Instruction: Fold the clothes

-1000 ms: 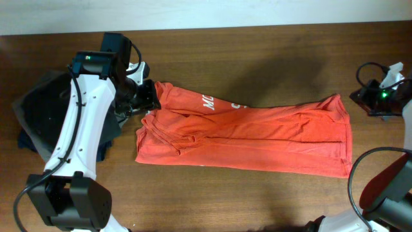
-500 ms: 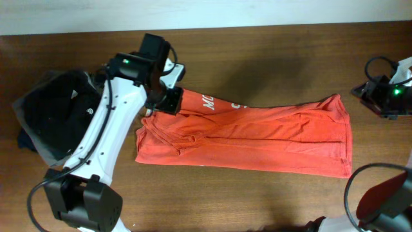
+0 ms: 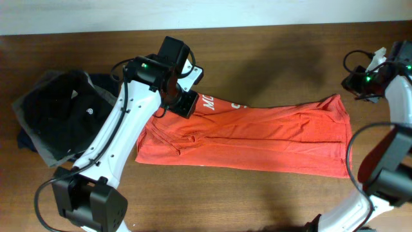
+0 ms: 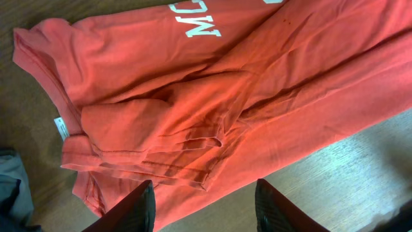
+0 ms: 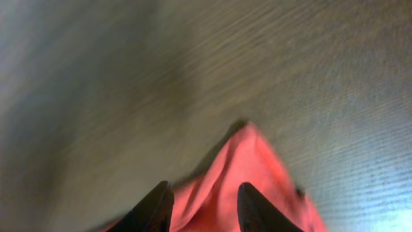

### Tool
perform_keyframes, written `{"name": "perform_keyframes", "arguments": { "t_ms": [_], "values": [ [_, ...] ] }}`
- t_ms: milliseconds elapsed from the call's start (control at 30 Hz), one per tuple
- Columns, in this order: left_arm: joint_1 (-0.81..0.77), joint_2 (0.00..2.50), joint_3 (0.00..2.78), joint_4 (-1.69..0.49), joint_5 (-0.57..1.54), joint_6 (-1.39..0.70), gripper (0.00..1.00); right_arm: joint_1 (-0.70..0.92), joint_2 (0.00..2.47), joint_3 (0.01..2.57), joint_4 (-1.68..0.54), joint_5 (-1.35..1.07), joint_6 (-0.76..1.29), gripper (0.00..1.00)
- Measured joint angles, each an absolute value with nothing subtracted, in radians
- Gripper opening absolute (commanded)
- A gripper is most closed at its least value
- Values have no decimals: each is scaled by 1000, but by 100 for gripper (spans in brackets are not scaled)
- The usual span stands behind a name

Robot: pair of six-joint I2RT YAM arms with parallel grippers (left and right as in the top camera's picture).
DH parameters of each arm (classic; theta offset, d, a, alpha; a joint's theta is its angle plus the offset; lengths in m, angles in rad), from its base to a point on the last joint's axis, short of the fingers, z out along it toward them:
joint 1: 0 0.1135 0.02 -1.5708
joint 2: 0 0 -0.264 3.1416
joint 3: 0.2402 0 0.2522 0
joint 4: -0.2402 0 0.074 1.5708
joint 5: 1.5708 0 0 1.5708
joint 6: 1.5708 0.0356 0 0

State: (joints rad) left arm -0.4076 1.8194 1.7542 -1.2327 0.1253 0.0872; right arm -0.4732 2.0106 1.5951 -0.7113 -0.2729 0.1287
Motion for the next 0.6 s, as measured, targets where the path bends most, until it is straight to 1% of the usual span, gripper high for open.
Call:
{"name": "perform_keyframes", "arguments": {
  "t_ms": [133,267,367,533,567,600],
  "values": [
    [-408,1824,1754,-1232,122,87,50,-473,2101,1595,-617,-254,136,37],
    [-408,1824,1754,-1232,122,87,50,-470,2159,1595,-575,-247,148,36],
    [-408,1824,1754,-1232,122,87,50,-470,2181,1595,-575,-247,157,32],
    [-408,1824,1754,-1232,122,87,50,-470,2190,1595,-605,-247,162,31],
    [-408,1824,1754,-1232,122,87,50,-470,2190,1595,-608,-247,162,29],
    [-408,1824,1754,-1232,122,87,50,-469,2190,1595,-614,-247,162,26]
  ]
}}
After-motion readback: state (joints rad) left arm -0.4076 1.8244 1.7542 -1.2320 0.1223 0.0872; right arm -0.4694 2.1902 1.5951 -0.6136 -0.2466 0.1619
